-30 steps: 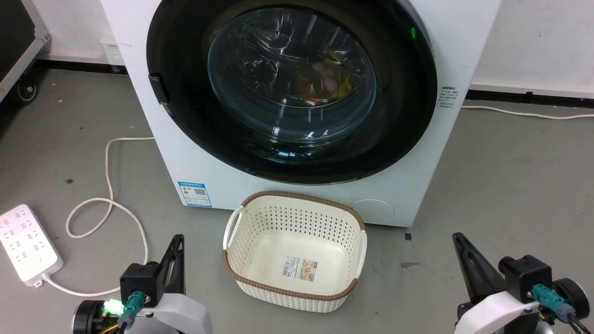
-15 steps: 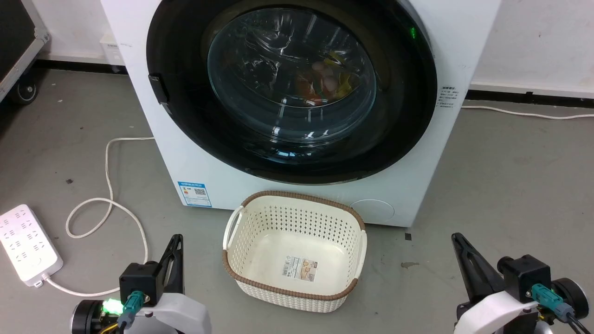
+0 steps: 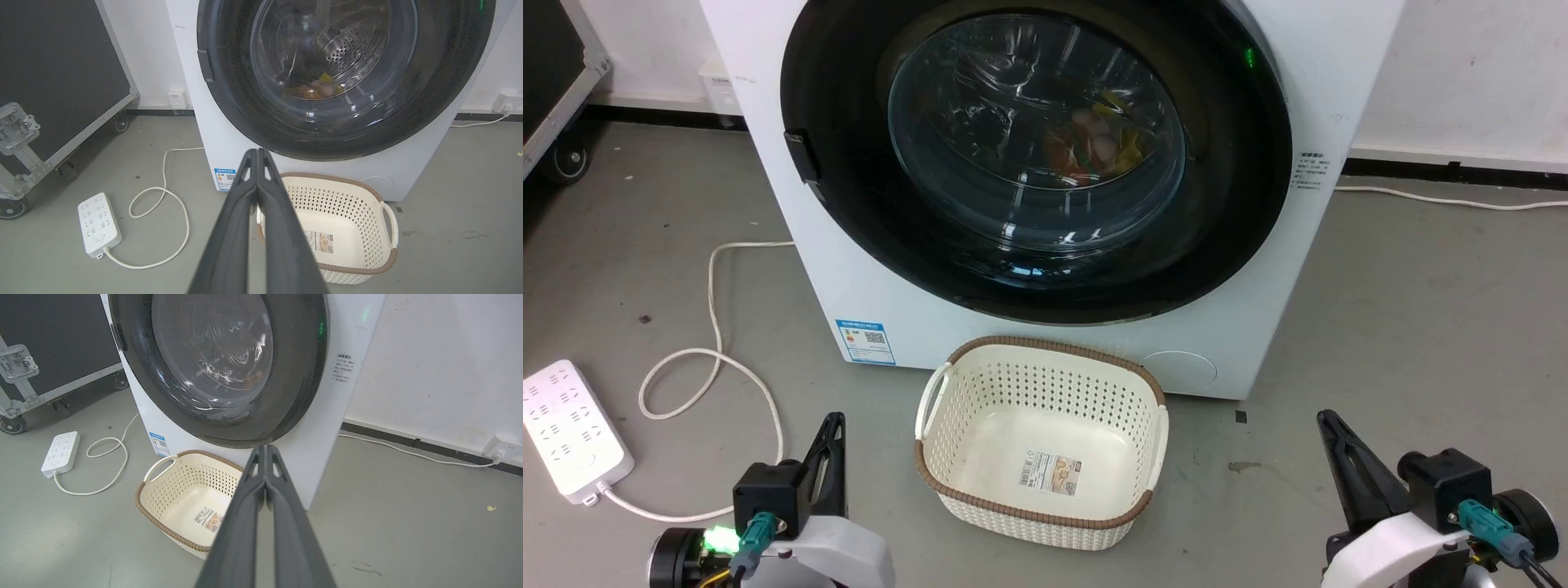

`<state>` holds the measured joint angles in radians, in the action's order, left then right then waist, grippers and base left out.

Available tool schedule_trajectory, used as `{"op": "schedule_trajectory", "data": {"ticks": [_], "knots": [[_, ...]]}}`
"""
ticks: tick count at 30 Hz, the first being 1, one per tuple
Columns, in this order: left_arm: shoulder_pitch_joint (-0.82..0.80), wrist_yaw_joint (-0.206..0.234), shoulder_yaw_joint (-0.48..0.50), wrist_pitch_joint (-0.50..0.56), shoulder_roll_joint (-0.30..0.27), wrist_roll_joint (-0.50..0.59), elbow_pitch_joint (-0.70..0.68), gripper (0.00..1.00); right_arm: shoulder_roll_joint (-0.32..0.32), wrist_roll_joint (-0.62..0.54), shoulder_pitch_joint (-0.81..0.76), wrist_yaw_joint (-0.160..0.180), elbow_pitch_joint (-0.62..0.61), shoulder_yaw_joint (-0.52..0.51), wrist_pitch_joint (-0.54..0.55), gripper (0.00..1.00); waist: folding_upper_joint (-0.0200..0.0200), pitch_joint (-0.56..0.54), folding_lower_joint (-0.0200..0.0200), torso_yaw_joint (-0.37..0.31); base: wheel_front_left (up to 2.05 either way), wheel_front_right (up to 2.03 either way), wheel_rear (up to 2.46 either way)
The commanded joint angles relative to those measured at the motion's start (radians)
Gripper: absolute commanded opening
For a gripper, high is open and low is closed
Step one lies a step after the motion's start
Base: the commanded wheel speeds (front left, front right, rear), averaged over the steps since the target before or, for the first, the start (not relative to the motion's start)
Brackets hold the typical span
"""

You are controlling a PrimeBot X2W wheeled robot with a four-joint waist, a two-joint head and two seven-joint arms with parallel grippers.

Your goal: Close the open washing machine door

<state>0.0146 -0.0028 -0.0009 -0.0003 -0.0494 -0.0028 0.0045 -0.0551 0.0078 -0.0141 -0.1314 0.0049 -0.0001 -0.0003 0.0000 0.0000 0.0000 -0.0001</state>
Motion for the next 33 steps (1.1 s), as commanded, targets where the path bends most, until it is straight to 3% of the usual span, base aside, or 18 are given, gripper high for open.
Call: {"op": "schedule_trajectory", "data": {"ticks": [1, 33], "knots": [[-0.015, 0.003, 0.001, 0.0, -0.001, 0.003, -0.005, 0.0, 0.005, -0.008, 0.014, 0.001, -0.005, 0.0, 0.0, 0.0, 0.0, 0.0, 0.0, 0.0, 0.0, 0.0, 0.0], [-0.015, 0.003, 0.001, 0.0, -0.001, 0.003, -0.005, 0.0, 0.005, -0.008, 0.014, 0.001, -0.005, 0.0, 0.0, 0.0, 0.0, 0.0, 0.0, 0.0, 0.0, 0.0, 0.0]]}}
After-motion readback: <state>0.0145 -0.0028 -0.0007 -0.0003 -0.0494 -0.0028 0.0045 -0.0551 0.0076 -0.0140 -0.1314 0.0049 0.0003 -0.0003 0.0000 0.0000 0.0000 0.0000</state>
